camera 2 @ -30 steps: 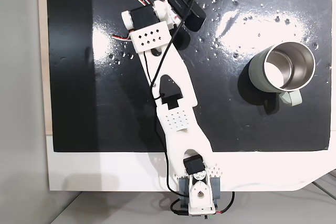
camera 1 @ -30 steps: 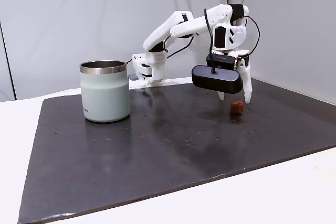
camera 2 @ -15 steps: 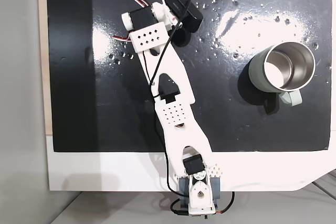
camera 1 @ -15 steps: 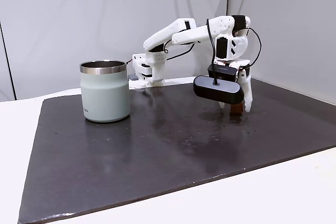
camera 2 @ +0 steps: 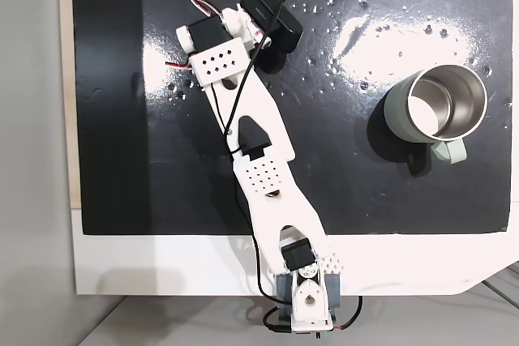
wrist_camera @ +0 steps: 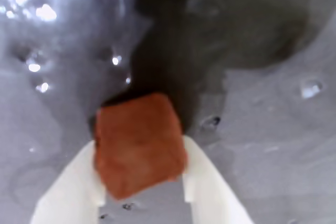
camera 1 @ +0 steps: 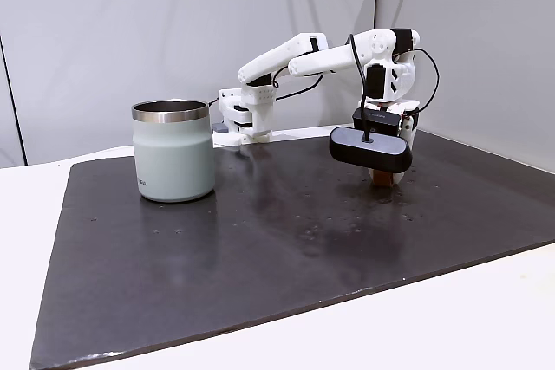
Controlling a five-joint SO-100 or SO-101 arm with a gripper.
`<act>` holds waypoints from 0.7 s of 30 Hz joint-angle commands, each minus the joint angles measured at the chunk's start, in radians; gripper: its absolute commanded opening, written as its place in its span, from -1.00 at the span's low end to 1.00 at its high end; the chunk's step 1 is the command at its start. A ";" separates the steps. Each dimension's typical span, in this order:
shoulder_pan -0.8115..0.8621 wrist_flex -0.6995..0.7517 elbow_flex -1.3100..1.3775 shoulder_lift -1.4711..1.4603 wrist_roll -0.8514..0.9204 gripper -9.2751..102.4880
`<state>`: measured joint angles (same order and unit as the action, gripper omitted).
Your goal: Grasp a cube and put it in the cup.
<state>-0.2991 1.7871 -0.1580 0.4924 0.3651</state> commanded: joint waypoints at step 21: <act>0.051 0.014 0.028 0.348 -0.097 -0.82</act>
<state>-0.2715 1.7917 -0.1580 0.6888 0.2792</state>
